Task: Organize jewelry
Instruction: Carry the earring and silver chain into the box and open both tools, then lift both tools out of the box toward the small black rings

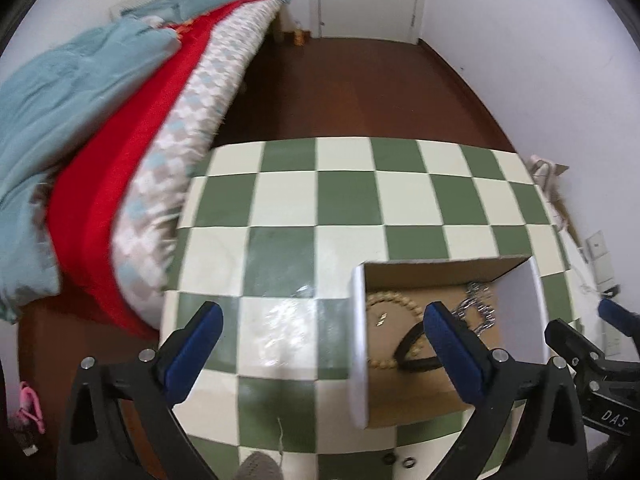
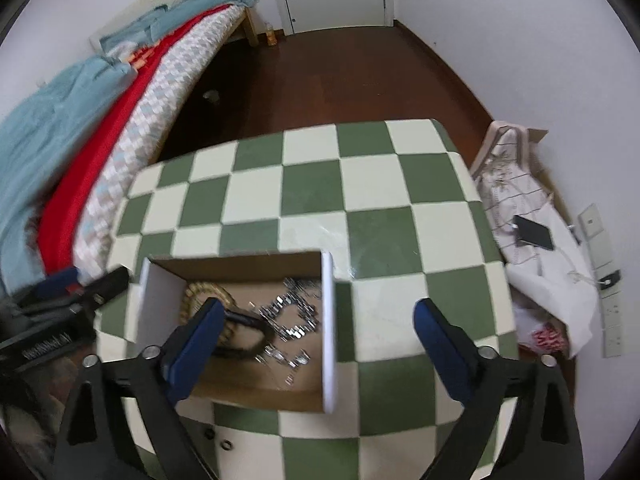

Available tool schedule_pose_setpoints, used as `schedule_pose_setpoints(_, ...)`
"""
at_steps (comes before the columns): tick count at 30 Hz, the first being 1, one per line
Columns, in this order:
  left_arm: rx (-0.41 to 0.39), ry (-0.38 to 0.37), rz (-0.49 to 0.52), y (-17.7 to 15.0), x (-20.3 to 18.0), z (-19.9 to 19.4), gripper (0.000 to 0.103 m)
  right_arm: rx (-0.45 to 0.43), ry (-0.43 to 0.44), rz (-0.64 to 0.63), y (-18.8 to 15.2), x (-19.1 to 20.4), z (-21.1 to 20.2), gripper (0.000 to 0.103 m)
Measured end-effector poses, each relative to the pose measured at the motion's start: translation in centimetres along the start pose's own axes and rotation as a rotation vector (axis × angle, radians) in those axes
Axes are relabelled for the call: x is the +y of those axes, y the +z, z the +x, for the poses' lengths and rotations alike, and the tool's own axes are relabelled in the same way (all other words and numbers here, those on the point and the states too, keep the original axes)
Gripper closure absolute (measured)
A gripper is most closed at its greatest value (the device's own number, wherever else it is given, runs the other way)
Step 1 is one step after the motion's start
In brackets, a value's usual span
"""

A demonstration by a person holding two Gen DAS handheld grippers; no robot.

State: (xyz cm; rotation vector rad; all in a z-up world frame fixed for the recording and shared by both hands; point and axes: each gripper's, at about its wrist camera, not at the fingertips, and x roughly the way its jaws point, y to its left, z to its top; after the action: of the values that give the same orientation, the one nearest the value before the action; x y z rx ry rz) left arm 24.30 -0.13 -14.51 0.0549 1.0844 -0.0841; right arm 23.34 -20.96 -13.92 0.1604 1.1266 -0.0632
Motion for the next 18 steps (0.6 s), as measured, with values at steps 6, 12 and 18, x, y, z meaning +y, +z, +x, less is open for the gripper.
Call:
schedule_pose_setpoints(6,-0.037,0.041,0.024,-2.2,-0.1,-1.5,0.001,0.017,-0.069,-0.05,-2.8,1.2,0.3,0.0)
schedule_pose_setpoints(12,-0.065,0.051,0.036,-3.6,-0.2,-3.3,0.001,0.005,-0.076,-0.045,-4.6,1.8,-0.8,0.0)
schedule_pose_setpoints(18,-0.118,0.047,0.022,-5.0,0.2,-6.6,0.001,-0.041,-0.09,-0.052,-5.6,2.1,-3.4,0.0)
